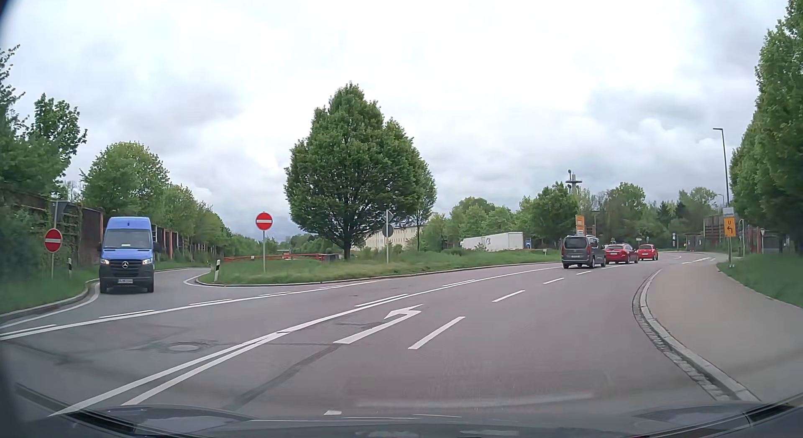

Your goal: Follow the waypoints while adhering to traffic rules and regulations

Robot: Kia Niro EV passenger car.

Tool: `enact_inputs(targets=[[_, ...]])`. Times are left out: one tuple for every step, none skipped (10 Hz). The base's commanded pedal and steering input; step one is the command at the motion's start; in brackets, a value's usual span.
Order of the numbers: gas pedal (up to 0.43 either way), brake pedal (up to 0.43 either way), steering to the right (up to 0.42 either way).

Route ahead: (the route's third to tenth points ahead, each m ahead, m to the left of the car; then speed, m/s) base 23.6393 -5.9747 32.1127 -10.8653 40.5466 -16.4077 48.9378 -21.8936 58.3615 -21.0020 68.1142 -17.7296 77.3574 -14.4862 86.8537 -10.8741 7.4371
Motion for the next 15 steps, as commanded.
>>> enact_inputs(targets=[[0.000,0.195,0.066],[0.000,0.189,0.078],[0.000,0.189,0.079],[0.000,0.183,0.078],[0.000,0.171,0.072],[0.000,0.165,0.067],[0.000,0.018,0.067],[0.000,0.012,0.067],[0.000,0.012,0.068],[0.000,0.006,0.067],[0.000,0.012,0.068],[0.020,0.012,0.067],[0.047,0.012,0.067],[0.047,0.012,0.066],[0.067,0.012,0.066]])
